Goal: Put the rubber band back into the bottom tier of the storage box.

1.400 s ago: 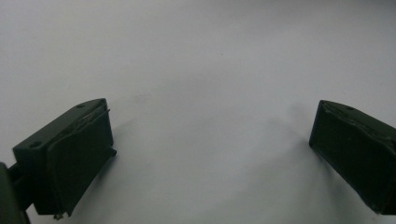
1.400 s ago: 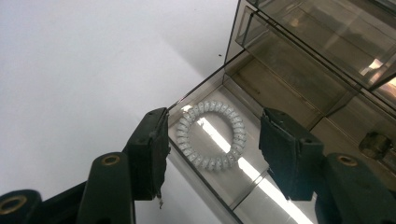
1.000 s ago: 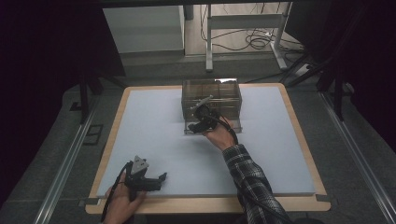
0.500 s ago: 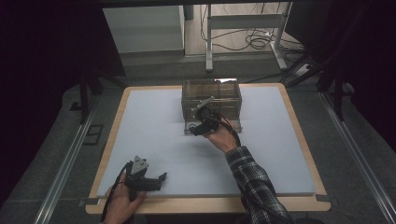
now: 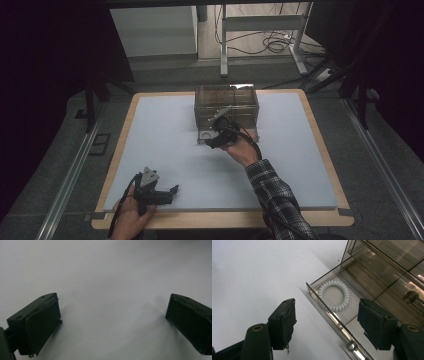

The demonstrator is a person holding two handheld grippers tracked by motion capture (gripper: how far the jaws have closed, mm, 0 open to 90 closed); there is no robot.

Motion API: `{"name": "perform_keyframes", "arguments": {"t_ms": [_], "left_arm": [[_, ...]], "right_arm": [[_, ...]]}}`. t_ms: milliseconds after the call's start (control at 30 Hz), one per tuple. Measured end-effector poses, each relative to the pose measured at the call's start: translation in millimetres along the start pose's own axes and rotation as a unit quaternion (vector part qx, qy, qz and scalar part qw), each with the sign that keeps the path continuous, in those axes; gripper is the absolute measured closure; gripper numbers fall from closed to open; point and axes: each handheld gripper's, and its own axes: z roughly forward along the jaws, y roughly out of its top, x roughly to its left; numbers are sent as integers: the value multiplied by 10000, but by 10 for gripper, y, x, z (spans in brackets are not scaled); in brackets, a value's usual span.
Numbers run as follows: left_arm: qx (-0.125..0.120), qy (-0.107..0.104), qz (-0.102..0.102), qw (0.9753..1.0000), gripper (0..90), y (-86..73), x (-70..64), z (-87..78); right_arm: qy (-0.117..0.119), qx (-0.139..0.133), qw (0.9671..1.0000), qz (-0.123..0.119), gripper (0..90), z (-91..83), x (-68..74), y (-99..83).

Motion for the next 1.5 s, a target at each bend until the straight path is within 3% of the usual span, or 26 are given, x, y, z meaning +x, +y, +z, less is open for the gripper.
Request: {"name": "perform_keyframes", "arguments": {"t_ms": [1500], "left_arm": [[-1, 0, 3, 10000, 0, 0, 0, 0]], "right_arm": [[76, -3, 9998, 198, 254, -277, -31, -361]]}}
